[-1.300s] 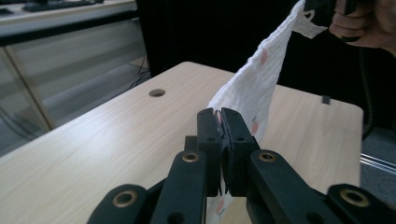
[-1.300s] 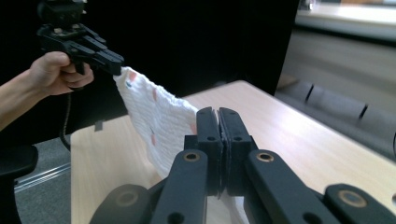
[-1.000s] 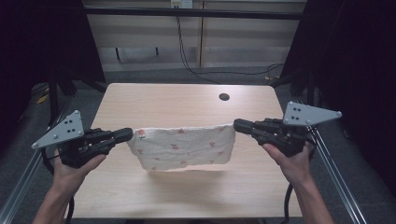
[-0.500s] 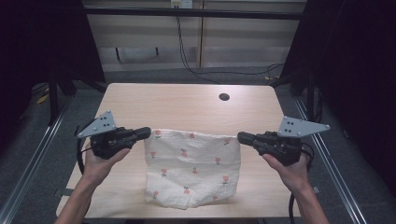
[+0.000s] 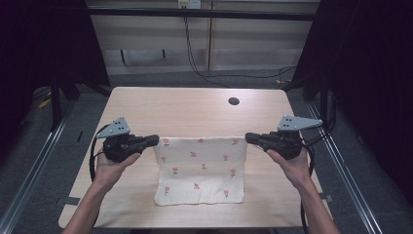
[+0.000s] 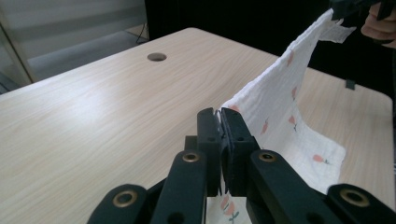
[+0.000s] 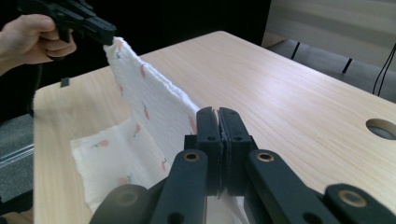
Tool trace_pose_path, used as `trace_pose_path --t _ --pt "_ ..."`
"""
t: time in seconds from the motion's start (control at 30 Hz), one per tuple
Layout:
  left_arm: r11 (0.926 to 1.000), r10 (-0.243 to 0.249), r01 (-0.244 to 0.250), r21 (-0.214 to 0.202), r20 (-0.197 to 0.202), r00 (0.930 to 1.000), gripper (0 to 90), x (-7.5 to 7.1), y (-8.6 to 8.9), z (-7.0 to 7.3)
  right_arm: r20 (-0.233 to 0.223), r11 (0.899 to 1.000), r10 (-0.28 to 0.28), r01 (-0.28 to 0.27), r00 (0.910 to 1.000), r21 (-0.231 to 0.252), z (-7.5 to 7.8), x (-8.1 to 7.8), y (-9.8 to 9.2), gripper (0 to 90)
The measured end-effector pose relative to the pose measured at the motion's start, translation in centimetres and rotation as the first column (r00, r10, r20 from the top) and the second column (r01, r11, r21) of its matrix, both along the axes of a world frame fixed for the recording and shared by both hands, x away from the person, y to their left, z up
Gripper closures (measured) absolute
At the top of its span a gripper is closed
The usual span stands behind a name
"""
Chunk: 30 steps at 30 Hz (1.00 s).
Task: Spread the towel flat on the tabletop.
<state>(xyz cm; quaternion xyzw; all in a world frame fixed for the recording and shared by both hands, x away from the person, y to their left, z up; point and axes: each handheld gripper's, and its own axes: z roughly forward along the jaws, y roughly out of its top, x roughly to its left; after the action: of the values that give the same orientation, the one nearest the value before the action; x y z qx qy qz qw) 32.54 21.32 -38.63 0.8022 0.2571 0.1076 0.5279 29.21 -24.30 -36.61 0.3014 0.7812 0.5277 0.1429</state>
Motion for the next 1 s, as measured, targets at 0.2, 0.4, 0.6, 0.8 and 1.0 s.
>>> trace_pose_path --t 0.2,0.4,0.6,0.8,1.0 --pt "0.9997 0.009 -0.009 0.024 -0.018 0.9998 87.6 0.7 -0.4 -0.9 -0.030 1.000 -0.004 0.003 0.9995 -0.022 -1.3 1.6 0.6 88.1" --pt "0.9996 0.027 -0.027 0.009 -0.054 0.9982 87.5 2.6 -0.6 -2.0 -0.061 1.000 -0.025 0.024 0.9978 -0.018 -2.7 2.6 0.3 88.1" --pt "0.9984 0.046 -0.043 0.036 -0.079 0.9958 87.5 4.4 -1.3 -3.6 -0.106 0.998 -0.050 0.047 0.9931 -0.033 -4.4 3.7 0.1 87.8" --pt "0.9975 0.056 -0.050 0.050 -0.122 0.9909 87.4 5.6 -1.4 -4.8 -0.131 0.997 -0.072 0.067 0.9888 -0.038 -5.7 5.4 0.3 87.7" --pt "0.9949 0.080 -0.072 0.070 -0.119 0.9896 87.2 6.6 -1.5 -5.5 -0.154 0.995 -0.096 0.090 0.9834 -0.044 -7.2 7.1 0.5 87.3"
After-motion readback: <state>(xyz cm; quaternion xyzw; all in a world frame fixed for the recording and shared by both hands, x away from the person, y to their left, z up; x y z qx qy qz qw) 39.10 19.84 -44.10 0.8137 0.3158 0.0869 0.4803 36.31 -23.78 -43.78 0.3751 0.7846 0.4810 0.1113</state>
